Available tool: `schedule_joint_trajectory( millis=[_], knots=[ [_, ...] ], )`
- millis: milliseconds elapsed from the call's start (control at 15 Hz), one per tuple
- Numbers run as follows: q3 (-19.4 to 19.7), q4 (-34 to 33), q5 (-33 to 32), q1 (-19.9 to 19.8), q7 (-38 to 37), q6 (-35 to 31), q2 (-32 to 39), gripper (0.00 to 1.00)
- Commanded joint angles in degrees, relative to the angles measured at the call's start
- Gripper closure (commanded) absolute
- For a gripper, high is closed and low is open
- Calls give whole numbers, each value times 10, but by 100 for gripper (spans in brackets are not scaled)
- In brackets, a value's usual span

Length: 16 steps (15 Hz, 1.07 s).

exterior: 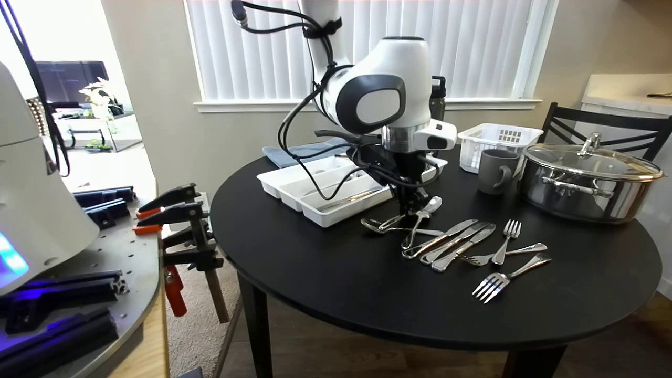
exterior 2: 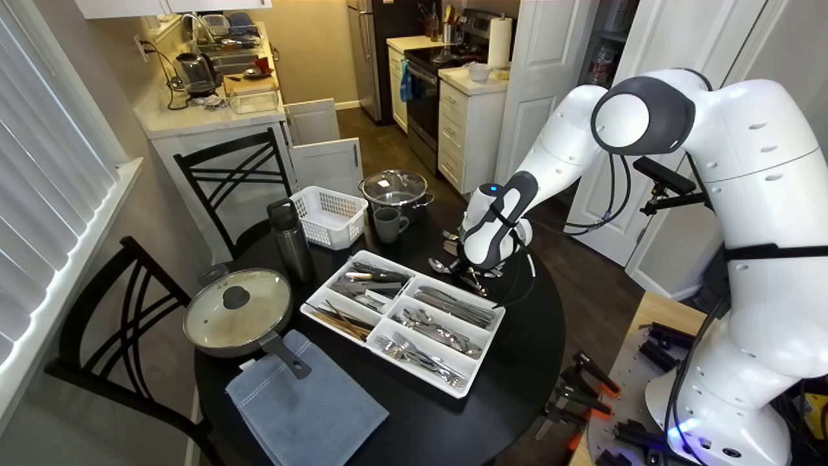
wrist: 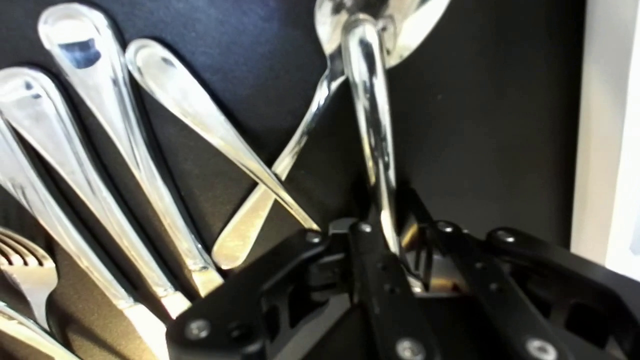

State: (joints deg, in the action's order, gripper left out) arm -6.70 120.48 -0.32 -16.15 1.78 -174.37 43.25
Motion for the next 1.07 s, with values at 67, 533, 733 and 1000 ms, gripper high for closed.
schedule_joint_trajectory(
  millis=[67,533,733,1000],
  knots=[
    [-7,0,10,-6,23,-17,2,100],
    [-86,-6,13,-69,50,-54,2,97],
    [-191,-15,34,-170,48,-58,22,97],
    [-310,-29,59,-290,65,-15,71,97]
  ],
)
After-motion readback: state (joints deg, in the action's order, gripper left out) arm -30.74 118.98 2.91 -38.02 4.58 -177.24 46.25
